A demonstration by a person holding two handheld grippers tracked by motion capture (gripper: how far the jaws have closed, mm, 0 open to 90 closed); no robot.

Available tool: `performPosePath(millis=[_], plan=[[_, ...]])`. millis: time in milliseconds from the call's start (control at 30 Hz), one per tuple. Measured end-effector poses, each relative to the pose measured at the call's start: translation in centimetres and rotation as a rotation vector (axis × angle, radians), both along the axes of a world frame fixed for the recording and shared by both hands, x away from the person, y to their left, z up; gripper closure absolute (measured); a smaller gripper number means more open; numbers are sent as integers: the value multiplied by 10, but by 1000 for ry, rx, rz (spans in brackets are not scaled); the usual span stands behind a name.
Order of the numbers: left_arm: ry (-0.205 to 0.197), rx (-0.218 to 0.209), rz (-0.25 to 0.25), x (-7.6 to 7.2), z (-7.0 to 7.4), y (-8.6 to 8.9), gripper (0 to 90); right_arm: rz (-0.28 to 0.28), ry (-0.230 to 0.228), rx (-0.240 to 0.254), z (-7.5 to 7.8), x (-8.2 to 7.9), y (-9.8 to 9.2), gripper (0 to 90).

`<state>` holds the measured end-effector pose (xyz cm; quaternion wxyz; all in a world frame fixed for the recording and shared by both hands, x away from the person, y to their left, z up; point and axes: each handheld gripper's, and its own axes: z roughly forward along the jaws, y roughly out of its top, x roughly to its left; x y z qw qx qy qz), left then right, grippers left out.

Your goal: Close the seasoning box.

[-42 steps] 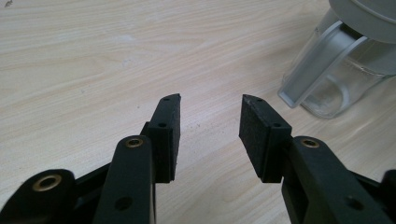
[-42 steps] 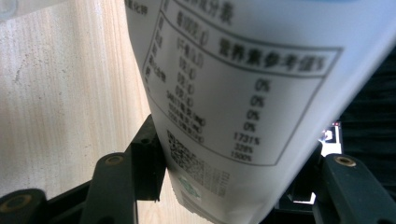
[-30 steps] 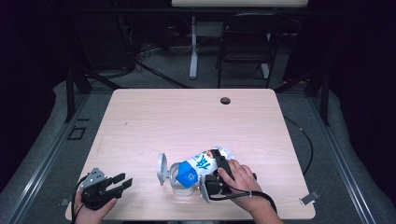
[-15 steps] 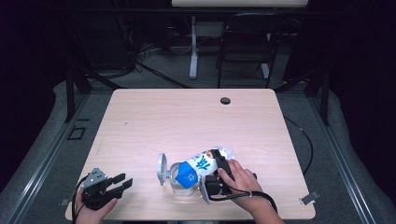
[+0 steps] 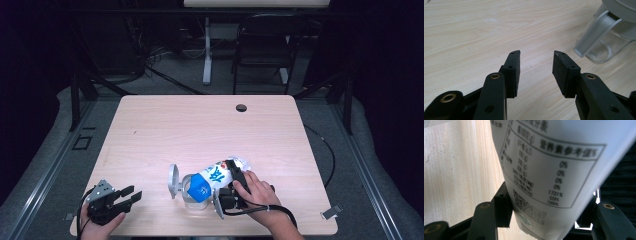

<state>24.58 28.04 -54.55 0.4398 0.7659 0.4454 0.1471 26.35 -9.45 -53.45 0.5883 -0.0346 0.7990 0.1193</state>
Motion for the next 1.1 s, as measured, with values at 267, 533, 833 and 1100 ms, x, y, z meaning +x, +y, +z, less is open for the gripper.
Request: performPosePath(millis=[267,533,833,1100], plan=[[-1,-1,1,0,0,0,585,6,-21,-27,3,-1,1,438],[3,4,3,-1,1,0,584,11,-35,-52,3,-2,1,441],[6,5,-1,-1,2,1,583,28,-58,-75,2,-2,3,444],[0,-1,0,-1,2,1,583,33,-81,-107,4,-3,4,446]])
